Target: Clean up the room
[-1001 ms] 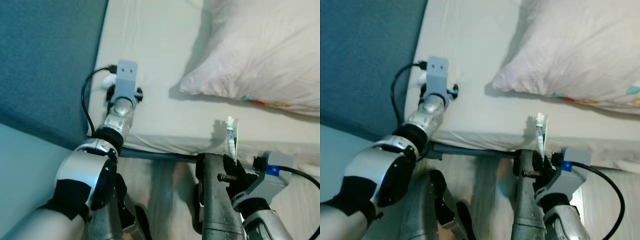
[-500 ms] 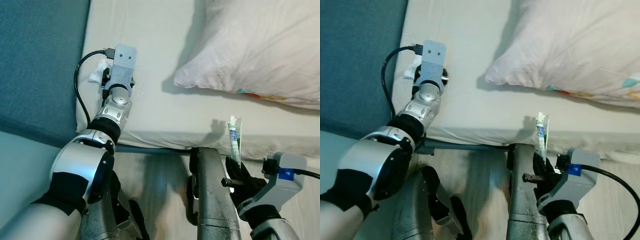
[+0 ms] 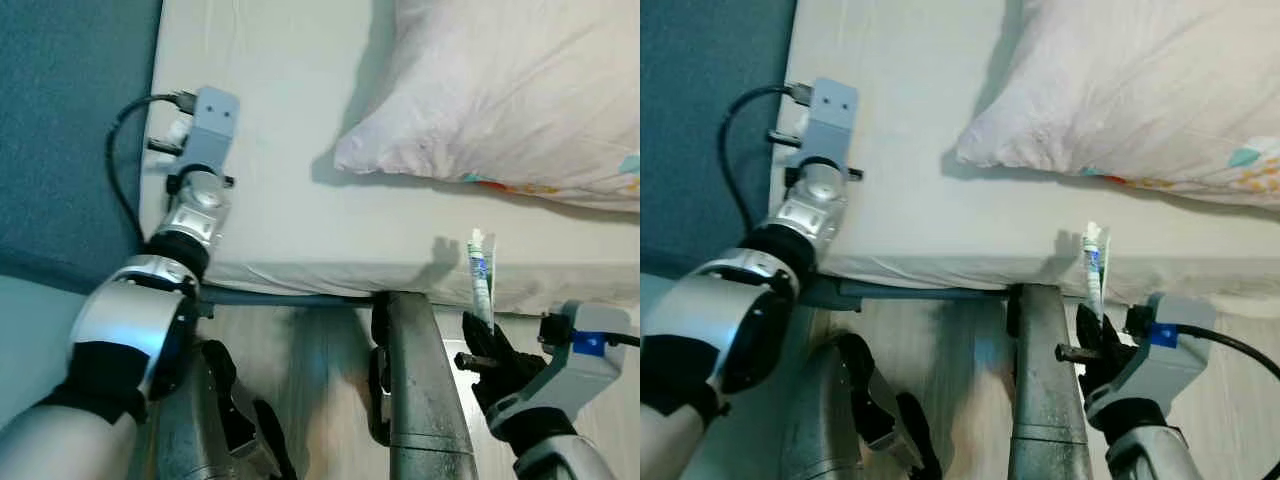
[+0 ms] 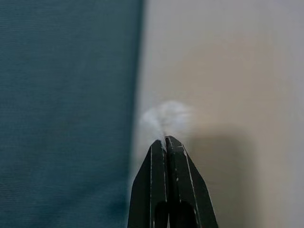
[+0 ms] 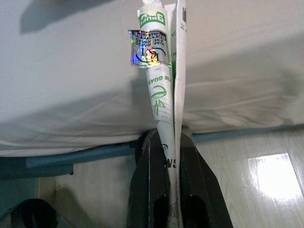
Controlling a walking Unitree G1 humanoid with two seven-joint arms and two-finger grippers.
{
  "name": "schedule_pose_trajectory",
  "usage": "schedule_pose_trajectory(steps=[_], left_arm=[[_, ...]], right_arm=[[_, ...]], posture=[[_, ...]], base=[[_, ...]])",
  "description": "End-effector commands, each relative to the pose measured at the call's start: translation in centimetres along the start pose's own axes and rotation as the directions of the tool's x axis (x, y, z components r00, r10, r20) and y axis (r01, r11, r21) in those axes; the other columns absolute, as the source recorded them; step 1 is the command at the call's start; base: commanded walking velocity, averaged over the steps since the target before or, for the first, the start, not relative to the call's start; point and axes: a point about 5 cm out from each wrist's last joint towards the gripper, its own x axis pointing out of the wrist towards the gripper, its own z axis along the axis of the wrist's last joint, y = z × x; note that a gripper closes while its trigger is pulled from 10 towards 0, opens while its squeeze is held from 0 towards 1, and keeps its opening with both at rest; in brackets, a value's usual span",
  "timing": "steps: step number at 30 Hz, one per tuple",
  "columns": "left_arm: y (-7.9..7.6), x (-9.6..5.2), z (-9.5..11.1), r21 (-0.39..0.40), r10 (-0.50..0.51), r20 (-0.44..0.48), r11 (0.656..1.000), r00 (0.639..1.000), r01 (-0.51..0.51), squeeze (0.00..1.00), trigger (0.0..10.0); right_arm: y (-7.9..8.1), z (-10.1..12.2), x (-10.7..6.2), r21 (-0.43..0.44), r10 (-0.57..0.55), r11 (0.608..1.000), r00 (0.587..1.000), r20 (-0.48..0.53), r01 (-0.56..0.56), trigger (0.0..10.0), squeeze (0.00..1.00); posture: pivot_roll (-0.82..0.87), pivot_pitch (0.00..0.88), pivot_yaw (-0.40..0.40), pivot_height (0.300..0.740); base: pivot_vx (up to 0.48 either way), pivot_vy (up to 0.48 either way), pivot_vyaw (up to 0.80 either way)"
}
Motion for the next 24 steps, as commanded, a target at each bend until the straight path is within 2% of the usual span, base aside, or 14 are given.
schedule_pose_trajectory(steps=[1, 3, 4, 5, 6, 7, 8, 12, 13, 14, 16, 19, 23, 24], left_arm=[[0.9, 0.1, -1.8, 0.032, 0.021, -0.059, 0.999, 0.998, -0.019, 0.00, 0.0], [0.9, 0.1, -1.8, 0.032, 0.021, -0.059, 0.999, 0.998, -0.019, 0.00, 0.0], [1.2, 0.2, -1.9, -0.008, 0.021, -0.072, 1.000, 0.997, -0.022, 0.00, 0.0], [1.5, 0.5, -1.8, -0.114, -0.009, -0.100, 0.993, 0.995, -0.002, 0.00, 0.0], [1.5, 0.5, -1.8, -0.114, -0.009, -0.100, 0.993, 0.995, -0.002, 0.00, 0.0], [1.7, 0.9, -1.1, -0.305, -0.099, -0.110, 0.950, 0.989, 0.062, 0.00, 0.0], [1.8, 1.1, -0.4, -0.379, -0.138, -0.075, 0.920, 0.988, 0.100, 0.00, 0.0], [2.1, 1.4, 0.7, -0.444, -0.178, -0.015, 0.883, 0.984, 0.153, 0.00, 0.0], [2.0, 1.5, 1.2, -0.468, -0.218, 0.020, 0.860, 0.976, 0.202, 0.00, 0.0], [1.5, 1.3, 1.7, -0.568, -0.329, 0.086, 0.759, 0.940, 0.317, 0.00, 0.0], [1.4, 1.3, 1.8, -0.590, -0.352, 0.103, 0.731, 0.930, 0.342, 0.00, 0.0], [1.2, 1.2, 2.0, -0.591, -0.369, 0.129, 0.716, 0.920, 0.371, 0.00, 0.0], [-1.7, -0.8, 2.0, -0.610, -0.541, 0.300, 0.525, 0.786, 0.594, 0.00, 0.0], [-1.7, -0.8, 2.0, -0.610, -0.541, 0.300, 0.525, 0.786, 0.594, 0.00, 0.0]], right_arm=[[-0.2, -0.5, -0.1, 0.014, -0.005, 1.000, 0.999, -0.034, 0.006, 10.0, 0.00], [-0.2, -0.5, -0.1, 0.014, -0.005, 1.000, 0.999, -0.034, 0.006, 10.0, 0.00], [-0.2, -0.5, 0.5, 0.019, 0.001, 1.000, 1.000, -0.029, 0.000, 10.0, 0.00], [0.0, -0.3, 1.4, 0.034, 0.015, 0.999, 1.000, -0.009, -0.015, 10.0, 0.00], [0.0, -0.3, 1.4, 0.034, 0.015, 0.999, 1.000, -0.009, -0.015, 10.0, 0.00], [0.5, 0.1, 2.7, 0.054, 0.041, 0.998, 0.999, 0.026, -0.043, 10.0, 0.00], [0.6, 0.3, 3.5, 0.064, 0.055, 0.996, 0.997, 0.046, -0.058, 10.0, 0.00], [0.6, 0.5, 4.8, 0.073, 0.075, 0.994, 0.995, 0.068, -0.080, 10.0, 0.00], [0.7, 0.7, 5.6, 0.075, 0.092, 0.992, 0.992, 0.084, -0.098, 10.0, 0.00], [0.7, 1.1, 6.9, 0.071, 0.118, 0.989, 0.987, 0.112, -0.127, 10.0, 0.00], [0.7, 1.2, 7.1, 0.070, 0.123, 0.989, 0.986, 0.117, -0.132, 10.0, 0.00], [0.7, 1.4, 7.7, 0.072, 0.130, 0.988, 0.984, 0.126, -0.139, 10.0, 0.00], [0.6, 2.1, 10.1, 0.074, 0.151, 0.983, 0.973, 0.173, -0.166, 10.0, 0.00], [0.6, 2.1, 10.1, 0.074, 0.151, 0.983, 0.973, 0.173, -0.166, 10.0, 0.00]], posture=[[-0.43, 0.640, 0.150, 0.516], [-0.43, 0.640, 0.150, 0.516], [-0.41, 0.607, 0.159, 0.516], [-0.38, 0.569, 0.169, 0.516], [-0.38, 0.569, 0.169, 0.516], [-0.36, 0.530, 0.181, 0.516], [-0.33, 0.490, 0.181, 0.516], [-0.30, 0.436, 0.179, 0.516], [-0.28, 0.401, 0.178, 0.516], [-0.26, 0.359, 0.180, 0.516], [-0.26, 0.359, 0.180, 0.516], [-0.24, 0.314, 0.182, 0.516], [-0.20, 0.224, 0.177, 0.516], [-0.20, 0.224, 0.177, 0.516]], base=[[0.000, 0.000, 0.00], [0.000, 0.000, 0.00], [0.000, 0.000, 0.00], [0.000, 0.000, 0.00], [0.000, 0.000, 0.00], [0.000, 0.000, 0.00], [0.000, 0.000, 0.00], [0.000, 0.000, 0.00], [0.000, 0.000, 0.00], [0.000, 0.000, 0.00], [0.000, 0.000, 0.00], [0.000, 0.000, 0.00], [0.000, 0.000, 0.00], [0.000, 0.000, 0.00]])
